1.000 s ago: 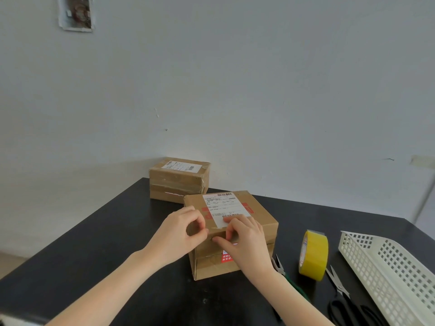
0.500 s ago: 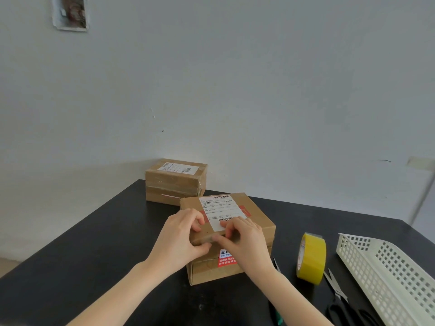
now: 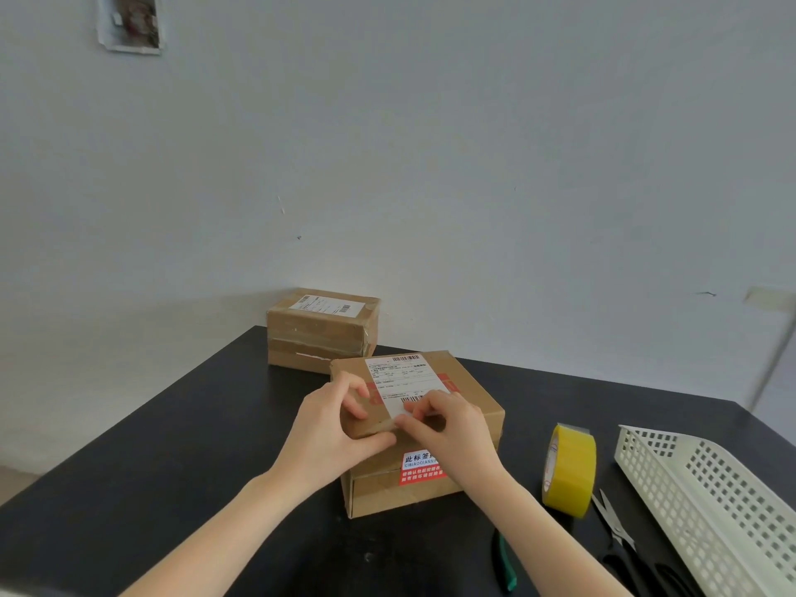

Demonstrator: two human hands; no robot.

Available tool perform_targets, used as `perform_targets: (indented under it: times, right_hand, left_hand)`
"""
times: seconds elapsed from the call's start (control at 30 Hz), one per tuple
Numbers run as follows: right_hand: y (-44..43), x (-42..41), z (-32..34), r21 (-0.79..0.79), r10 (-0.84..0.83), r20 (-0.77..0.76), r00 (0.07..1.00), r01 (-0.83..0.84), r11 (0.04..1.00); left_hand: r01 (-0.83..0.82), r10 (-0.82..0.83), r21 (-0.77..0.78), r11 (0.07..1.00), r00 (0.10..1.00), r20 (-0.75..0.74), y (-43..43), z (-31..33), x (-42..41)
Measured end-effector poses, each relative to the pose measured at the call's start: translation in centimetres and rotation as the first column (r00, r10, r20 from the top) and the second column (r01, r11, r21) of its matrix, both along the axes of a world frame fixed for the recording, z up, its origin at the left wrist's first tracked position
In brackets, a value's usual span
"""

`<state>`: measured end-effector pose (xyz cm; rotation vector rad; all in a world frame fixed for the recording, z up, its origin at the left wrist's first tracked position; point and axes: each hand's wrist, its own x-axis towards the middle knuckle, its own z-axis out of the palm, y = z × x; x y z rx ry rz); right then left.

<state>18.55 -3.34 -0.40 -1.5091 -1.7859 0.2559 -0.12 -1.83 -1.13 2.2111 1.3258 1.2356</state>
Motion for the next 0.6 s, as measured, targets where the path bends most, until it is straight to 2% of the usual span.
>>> perform_targets:
  times: [0.07,0.17,0.37,0.6]
  right_hand:
    - [0.0,-0.1,0.0,0.000,-0.005,-0.001,1.000,0.005,1.000]
    - [0.1,-0.4,0.0,0.021,-0.022,0.005,1.000,0.022,1.000]
    - [0.5,-0.9,-0.1,0.034,-0.073,0.038,0.997,0.072,0.997]
    - [1.3,-1.3,0.0,0.028,-0.108,0.018,0.994,0.107,0.994]
  left_hand:
    - [0.011,-0.007,-0.046,0.999,0.997,0.081,0.2,0.2,0.0]
    - [0.003,0.003,-0.062,0.998,0.995,0.101,0.7,-0.2,0.1]
    - [0.049,0.045,-0.375,0.926,0.970,0.238,1.7,-1.0,0.7]
    - [-0.031,0.113,-0.379,0.925,0.974,0.194,2.9,-0.8,0.7]
